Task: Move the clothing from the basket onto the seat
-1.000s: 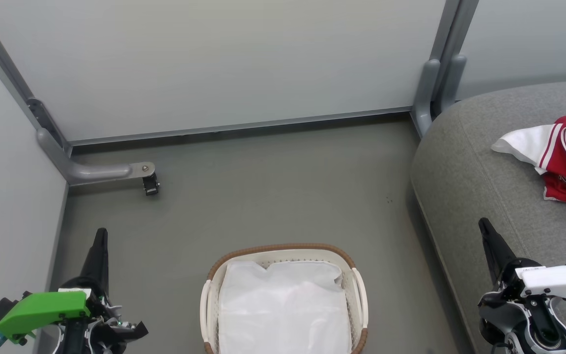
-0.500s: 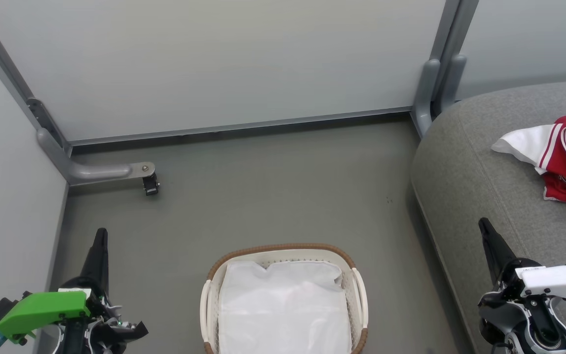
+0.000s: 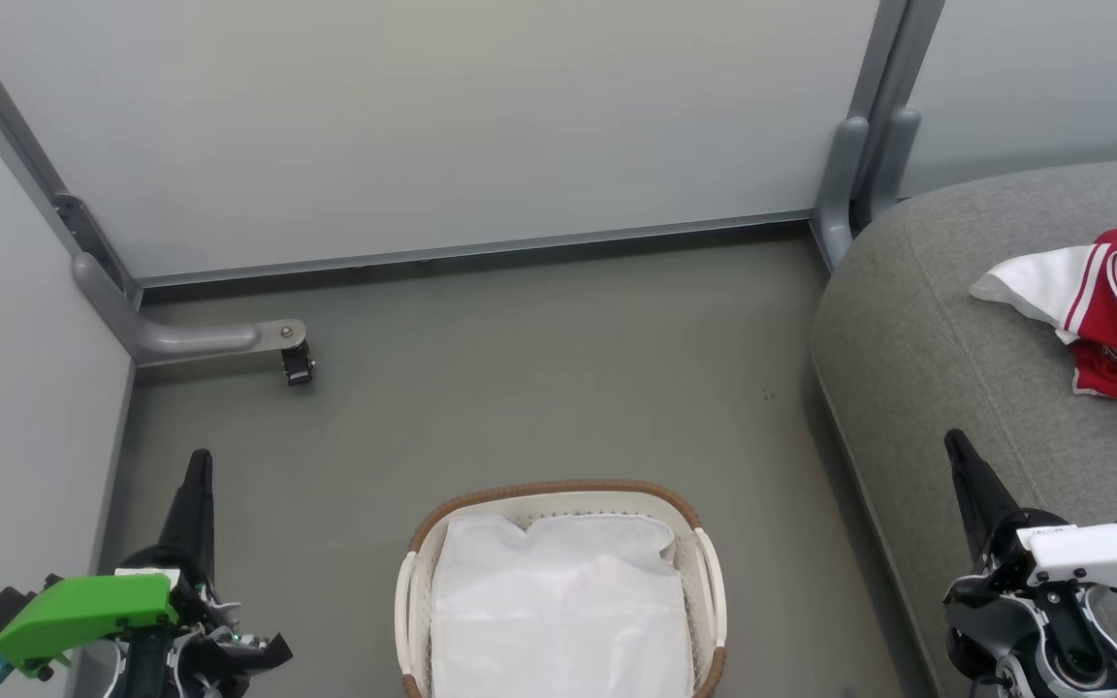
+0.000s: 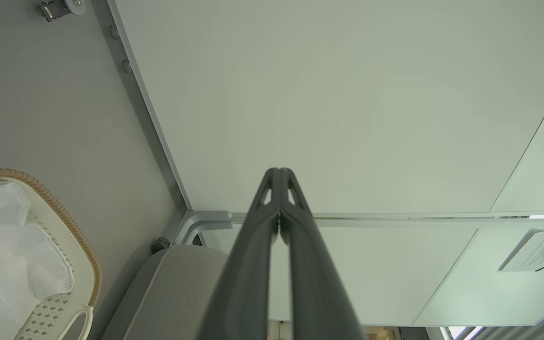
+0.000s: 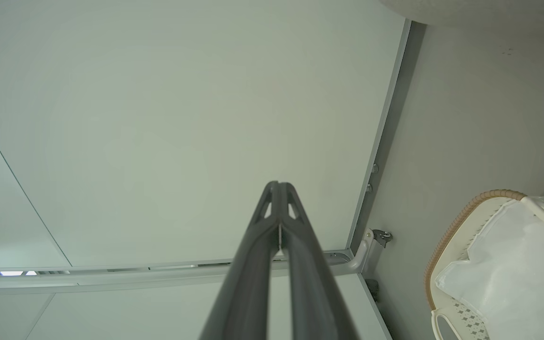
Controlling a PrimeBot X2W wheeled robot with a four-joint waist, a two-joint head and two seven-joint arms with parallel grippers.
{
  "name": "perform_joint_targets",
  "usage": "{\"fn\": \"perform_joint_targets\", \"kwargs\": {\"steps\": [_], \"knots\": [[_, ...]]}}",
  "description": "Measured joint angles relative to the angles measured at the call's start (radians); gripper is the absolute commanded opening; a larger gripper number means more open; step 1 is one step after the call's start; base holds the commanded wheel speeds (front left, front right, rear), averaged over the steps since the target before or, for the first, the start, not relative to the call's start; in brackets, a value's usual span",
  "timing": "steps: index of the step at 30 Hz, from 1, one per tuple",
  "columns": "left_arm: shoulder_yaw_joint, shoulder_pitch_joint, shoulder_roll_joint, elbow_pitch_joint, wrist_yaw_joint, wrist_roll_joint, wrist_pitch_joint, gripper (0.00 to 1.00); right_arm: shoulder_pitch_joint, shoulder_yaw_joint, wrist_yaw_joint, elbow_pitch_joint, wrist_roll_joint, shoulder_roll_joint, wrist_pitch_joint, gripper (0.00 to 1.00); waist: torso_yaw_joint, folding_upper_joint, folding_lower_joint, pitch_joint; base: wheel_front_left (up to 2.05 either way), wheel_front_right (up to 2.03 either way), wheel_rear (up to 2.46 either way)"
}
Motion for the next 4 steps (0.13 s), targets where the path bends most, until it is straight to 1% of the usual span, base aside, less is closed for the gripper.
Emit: {"fn": "perform_joint_targets", "kwargs": {"steps": [4], "knots": [[0.0, 0.0, 0.0, 0.0, 0.0, 0.0, 0.0, 0.0, 0.0, 0.0, 0.0, 0.0, 0.0, 0.0, 0.0, 0.0, 0.0, 0.0, 0.0, 0.0, 0.0, 0.0, 0.0]]}}
